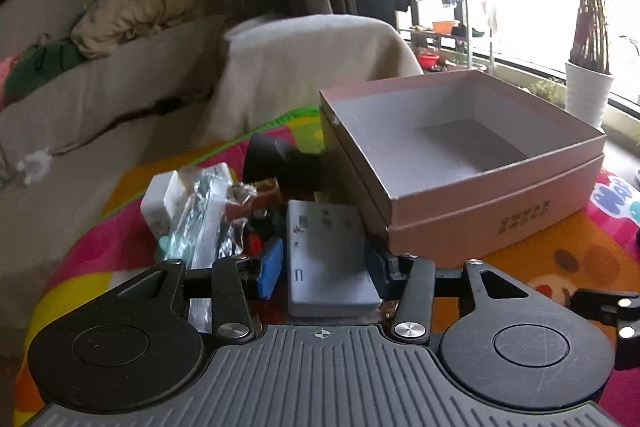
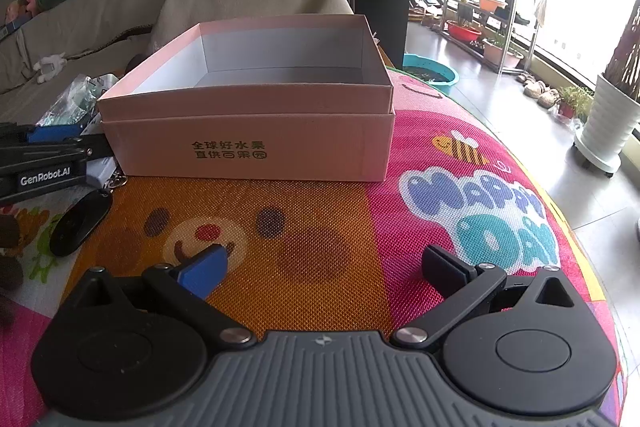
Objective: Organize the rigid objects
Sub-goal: 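Lift the grey charger with the left gripper while the right gripper moves toward the pile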
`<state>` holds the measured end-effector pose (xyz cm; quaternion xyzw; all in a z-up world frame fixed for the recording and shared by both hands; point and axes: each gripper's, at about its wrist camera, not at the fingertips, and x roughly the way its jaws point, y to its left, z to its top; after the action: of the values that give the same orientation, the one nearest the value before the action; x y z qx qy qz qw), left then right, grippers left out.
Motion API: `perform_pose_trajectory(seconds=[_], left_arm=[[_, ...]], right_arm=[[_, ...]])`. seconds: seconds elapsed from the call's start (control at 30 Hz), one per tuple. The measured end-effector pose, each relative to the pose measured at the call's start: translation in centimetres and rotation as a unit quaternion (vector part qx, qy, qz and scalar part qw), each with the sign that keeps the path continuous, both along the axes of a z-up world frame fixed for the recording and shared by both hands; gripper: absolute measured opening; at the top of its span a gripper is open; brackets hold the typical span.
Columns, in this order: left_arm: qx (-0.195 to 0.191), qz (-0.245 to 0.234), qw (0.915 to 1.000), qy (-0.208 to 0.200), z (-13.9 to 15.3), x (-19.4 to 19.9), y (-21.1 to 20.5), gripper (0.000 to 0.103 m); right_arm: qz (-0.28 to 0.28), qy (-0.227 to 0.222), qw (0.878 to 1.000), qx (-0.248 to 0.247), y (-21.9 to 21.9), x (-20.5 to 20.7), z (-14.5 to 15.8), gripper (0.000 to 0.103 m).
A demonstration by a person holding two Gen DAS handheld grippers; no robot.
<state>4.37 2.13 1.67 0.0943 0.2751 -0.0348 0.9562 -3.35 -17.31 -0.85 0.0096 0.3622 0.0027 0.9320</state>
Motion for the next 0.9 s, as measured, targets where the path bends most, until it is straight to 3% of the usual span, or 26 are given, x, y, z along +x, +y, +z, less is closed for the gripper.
perform_pose_trajectory(seconds=[0.07,0.17,0.37,0.47,0.63,0.7,0.8,0.9], left_arm=[[0.010,-0.010,0.9999,0.003,0.1,0.1,-0.4,0.047],[0.018,-0.040,0.9987,0.024,0.4,-0.2,-0.7,0.050],[0.068,-0.076,0.9947,0.016,-0.1,-1.3,-1.5,0.053],[0.078,-0.096,0.9921,0.025,-0.1,-1.6,-1.8,0.059],[0.093,-0.067,0.9929,0.032,-0.7,-0.8,-1.0,0.055],[0.082,-0.044,0.9952,0.031,-0.5,-0.6,0.0,0.055],[0.059,-0.060,0.9961,0.028,0.1,-0.9,0.6,0.055],[0.075,-0.080,0.9934,0.032,-0.1,-0.6,-0.3,0.055]], right_arm=[[0.000,0.000,1.000,0.000,0.0,0.0,0.0,0.103],[0.002,0.001,1.000,-0.001,0.0,0.0,0.0,0.103],[0.002,0.002,1.000,-0.004,0.1,-0.1,0.1,0.103],[0.002,0.002,1.000,-0.004,0.1,0.0,0.1,0.103],[0.002,0.002,1.000,-0.004,0.1,-0.2,0.2,0.103],[0.002,0.001,1.000,-0.004,0.0,-0.1,0.1,0.103],[0.002,0.001,1.000,-0.004,-0.1,-0.1,0.1,0.103],[0.001,0.001,1.000,-0.004,-0.1,-0.1,0.1,0.103]])
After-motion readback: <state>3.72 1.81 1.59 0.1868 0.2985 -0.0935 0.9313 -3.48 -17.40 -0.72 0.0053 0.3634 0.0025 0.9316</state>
